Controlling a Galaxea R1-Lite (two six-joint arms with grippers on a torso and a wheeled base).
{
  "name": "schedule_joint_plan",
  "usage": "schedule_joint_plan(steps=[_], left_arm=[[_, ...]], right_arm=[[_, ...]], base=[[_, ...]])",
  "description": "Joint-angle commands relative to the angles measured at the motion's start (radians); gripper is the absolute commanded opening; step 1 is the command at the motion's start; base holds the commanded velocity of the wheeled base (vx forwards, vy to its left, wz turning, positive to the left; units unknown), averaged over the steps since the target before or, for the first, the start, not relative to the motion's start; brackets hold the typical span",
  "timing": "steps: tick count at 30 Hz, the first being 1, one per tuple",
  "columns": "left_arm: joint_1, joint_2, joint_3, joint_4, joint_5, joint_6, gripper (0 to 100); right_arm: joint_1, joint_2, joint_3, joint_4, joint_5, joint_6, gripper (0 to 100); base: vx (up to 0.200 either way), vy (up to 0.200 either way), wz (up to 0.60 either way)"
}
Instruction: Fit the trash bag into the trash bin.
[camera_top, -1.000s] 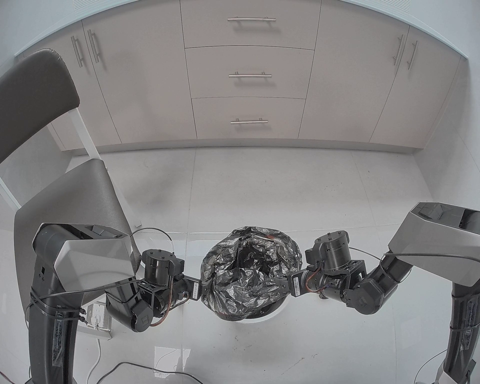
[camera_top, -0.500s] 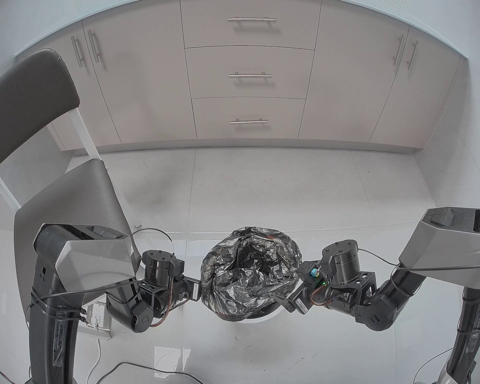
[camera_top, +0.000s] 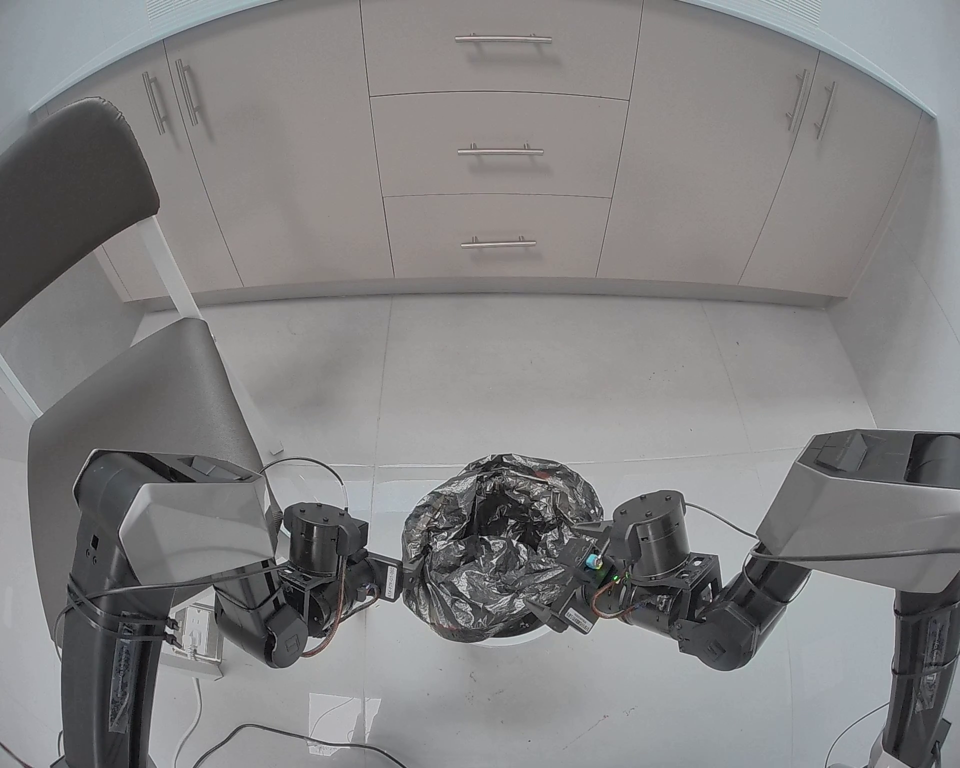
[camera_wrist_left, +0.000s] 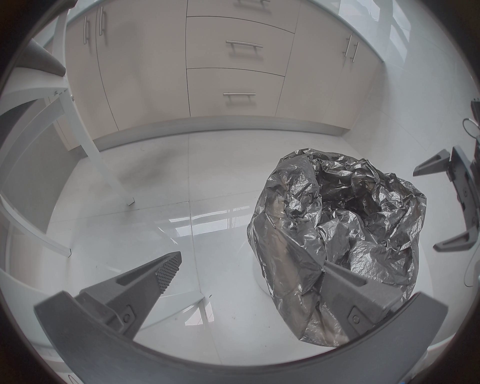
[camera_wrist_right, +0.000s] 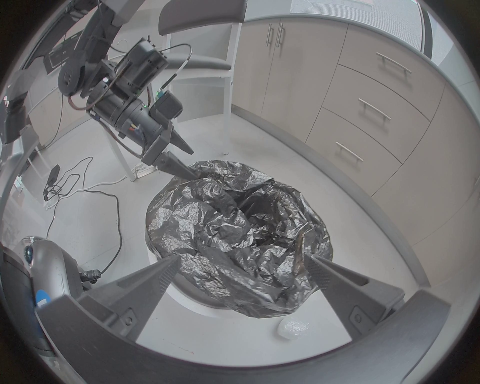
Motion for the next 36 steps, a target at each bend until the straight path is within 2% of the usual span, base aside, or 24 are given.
schedule_joint_plan(steps=[1,27,35,36], left_arm=[[0.001,0.003,-0.001,-0.002,0.0,0.0,100],[0.001,0.004,-0.002,-0.002,0.0,0.0,100],[0.001,0.009,-0.002,-0.002,-0.001,0.0,100],[0.001,0.009,-0.002,-0.002,-0.001,0.0,100]], right_arm=[[0.001,0.042,0.002,-0.003,-0.001,0.002,100],[-0.024,0.159,-0.06,-0.022,-0.006,0.013,100],[-0.021,0.186,-0.077,-0.023,-0.031,0.011,100],[-0.019,0.188,-0.08,-0.022,-0.032,0.011,0]], base=[[0.0,0.0,0.0],[0.0,0.0,0.0],[0.0,0.0,0.0],[0.0,0.0,0.0]])
